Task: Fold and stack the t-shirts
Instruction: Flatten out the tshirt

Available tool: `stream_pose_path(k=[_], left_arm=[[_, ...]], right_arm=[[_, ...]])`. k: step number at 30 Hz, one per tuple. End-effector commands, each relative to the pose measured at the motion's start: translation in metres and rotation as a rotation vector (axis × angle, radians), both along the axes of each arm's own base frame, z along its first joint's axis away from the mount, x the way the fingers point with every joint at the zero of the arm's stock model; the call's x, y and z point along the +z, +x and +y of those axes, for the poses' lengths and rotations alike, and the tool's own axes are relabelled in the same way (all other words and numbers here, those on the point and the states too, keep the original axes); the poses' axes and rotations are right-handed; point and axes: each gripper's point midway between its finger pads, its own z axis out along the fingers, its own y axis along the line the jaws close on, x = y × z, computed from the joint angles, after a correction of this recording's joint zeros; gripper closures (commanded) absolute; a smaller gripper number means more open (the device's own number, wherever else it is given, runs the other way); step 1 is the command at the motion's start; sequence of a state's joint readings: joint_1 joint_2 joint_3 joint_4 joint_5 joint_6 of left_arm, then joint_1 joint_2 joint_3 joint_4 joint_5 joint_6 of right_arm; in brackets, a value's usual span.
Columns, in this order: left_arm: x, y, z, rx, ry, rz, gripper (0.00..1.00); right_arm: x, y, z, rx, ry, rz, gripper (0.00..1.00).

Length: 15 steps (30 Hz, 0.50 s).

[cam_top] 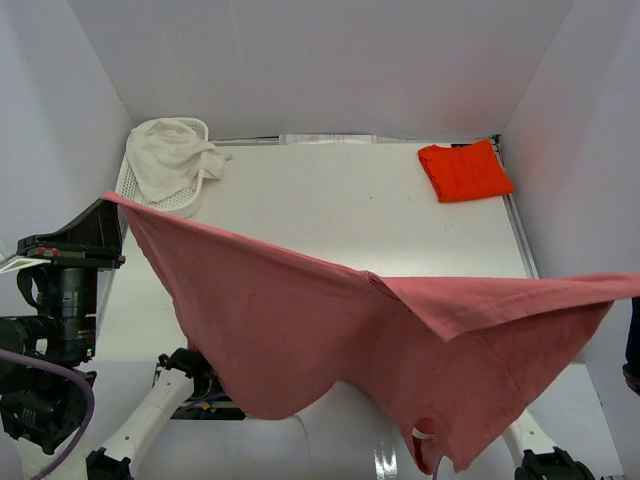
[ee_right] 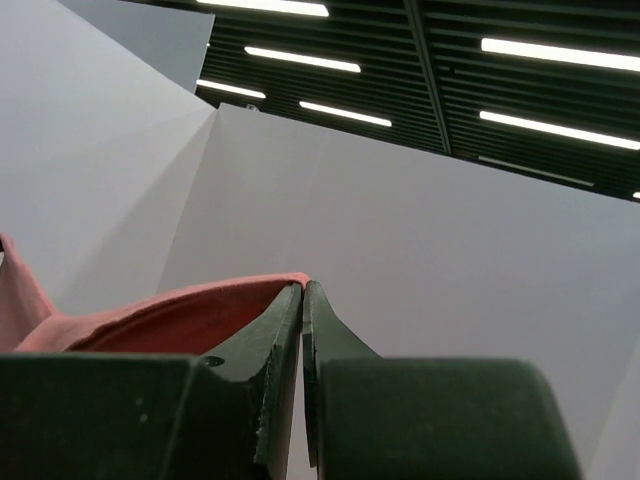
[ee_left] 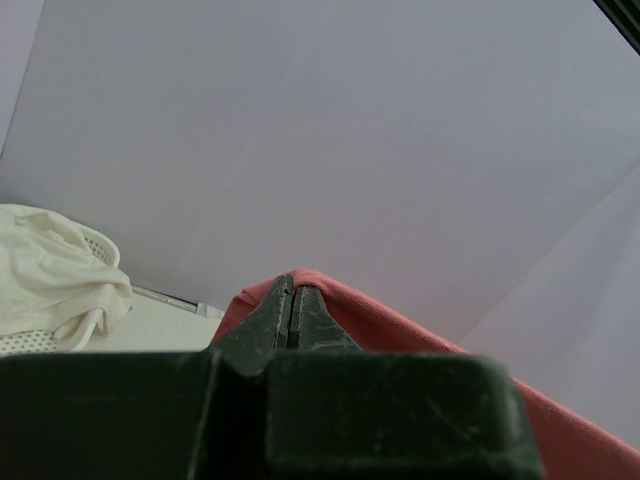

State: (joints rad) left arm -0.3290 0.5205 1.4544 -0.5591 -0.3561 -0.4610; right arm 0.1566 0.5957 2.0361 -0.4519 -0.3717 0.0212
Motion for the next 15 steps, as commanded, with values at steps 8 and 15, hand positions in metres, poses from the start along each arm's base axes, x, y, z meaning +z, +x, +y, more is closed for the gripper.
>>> stream_pose_path(k=[8,15], left_arm=[[-0.099,0.105,-0.025,0.056,0.047,0.347,1.0],[-0.153,0.174,-0.048,0.064,0.067,0.483,1.0]], right_arm=[[-0.038,0.174,0.016,-0.016,0.057,0.358,0.92],[-0.1,0.279,0.041,0.027,0.017,0.587,0.92]])
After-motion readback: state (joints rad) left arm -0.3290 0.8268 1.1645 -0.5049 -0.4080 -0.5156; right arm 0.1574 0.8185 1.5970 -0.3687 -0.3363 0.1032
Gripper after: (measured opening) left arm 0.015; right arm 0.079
